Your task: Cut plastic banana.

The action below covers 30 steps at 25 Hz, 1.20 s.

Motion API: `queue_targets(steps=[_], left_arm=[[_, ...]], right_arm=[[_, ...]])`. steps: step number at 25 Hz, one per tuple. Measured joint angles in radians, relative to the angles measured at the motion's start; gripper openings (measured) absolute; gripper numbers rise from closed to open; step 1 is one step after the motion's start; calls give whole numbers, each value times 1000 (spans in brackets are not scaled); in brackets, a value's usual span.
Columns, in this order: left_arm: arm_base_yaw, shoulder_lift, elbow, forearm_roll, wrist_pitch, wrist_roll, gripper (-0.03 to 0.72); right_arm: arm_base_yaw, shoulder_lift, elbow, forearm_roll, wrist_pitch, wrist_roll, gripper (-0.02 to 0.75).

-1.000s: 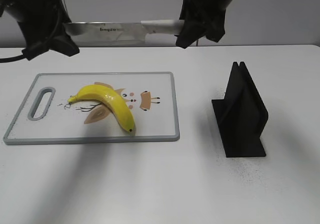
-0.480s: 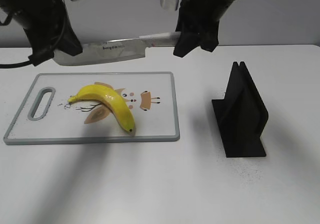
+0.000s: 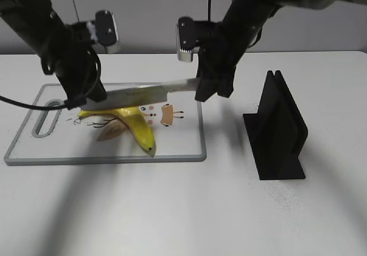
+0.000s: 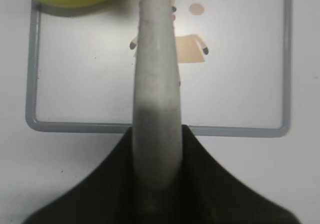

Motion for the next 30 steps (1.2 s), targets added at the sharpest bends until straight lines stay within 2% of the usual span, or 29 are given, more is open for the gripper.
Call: queue_targets(steps=[4, 10, 15, 20, 26, 28, 30], left_arm=[[0, 93, 6, -46, -36, 1, 14], [0, 70, 10, -46, -35, 0, 14], [-2, -36, 14, -22, -10, 0, 14], [-5, -168, 14, -20, 29, 0, 13], [-6, -274, 13, -26, 60, -4, 13], [-6, -284, 12, -32, 66, -5, 42], [-6, -285, 10, -64, 66, -9, 142]], right_arm=[[-6, 69, -6, -19, -6, -2, 164], [-4, 45, -9, -21, -3, -5, 164], [-1, -30, -22, -19, 46, -1, 164], [-1, -106, -95, -19, 161, 8, 162], [2, -148, -153, -27, 203, 8, 162], [3, -152, -162, -27, 212, 8, 162], [3, -152, -164, -28, 214, 13, 162]])
